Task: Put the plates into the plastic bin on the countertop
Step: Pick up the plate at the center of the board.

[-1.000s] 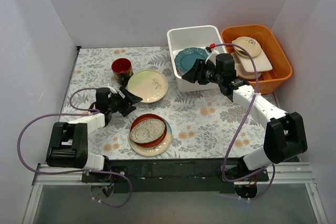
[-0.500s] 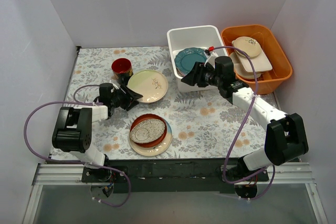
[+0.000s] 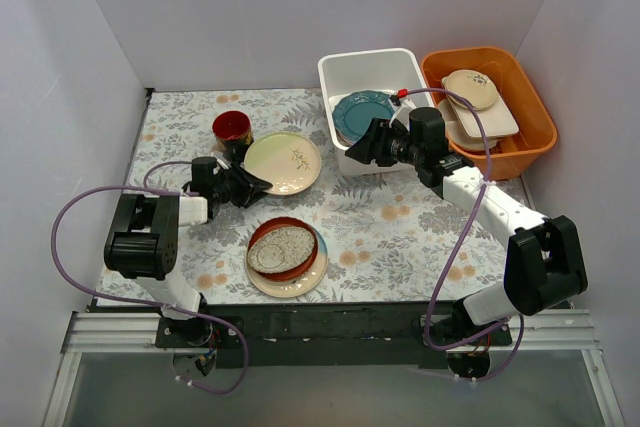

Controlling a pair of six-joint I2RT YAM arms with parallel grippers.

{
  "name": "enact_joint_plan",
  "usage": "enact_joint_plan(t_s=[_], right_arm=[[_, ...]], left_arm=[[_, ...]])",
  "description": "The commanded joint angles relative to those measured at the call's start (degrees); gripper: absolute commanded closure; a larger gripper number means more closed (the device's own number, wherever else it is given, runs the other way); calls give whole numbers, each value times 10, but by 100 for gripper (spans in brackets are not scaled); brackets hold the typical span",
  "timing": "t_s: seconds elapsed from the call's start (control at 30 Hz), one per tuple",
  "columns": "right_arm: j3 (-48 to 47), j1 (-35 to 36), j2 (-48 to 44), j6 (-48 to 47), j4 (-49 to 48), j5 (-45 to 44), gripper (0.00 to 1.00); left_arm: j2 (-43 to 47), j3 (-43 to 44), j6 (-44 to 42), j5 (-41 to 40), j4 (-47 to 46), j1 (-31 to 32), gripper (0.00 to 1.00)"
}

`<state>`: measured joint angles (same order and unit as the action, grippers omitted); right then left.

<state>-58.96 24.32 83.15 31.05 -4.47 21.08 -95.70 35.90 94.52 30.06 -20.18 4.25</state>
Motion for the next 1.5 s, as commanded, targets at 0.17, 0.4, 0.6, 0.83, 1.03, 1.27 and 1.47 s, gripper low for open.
enact_joint_plan(t_s=[0.17,0.4,0.6,0.83,1.03,1.27,1.47], right_arm=[[9,3,-24,-9,-19,-5,38],[10,3,-26,-9,-18,-5,38],[11,5,-33,-10,-15,-5,39],[21,20,-43,-13,-8,-7,39],[50,38,-46,-6,-20,-1,39],[139,51,-33,52,-119,55,36],[200,62,2,122,-236,77,20]], left_arm=[[2,12,-15,3,-3,5,99],[23,-4,-12,7,-4,5,100],[45,-19,-5,22,-9,5,100],[83,-39,-2,35,-11,5,100],[104,-59,1,39,-18,5,100],[111,-80,24,59,-51,4,100],[118,-88,38,75,-76,2,100]])
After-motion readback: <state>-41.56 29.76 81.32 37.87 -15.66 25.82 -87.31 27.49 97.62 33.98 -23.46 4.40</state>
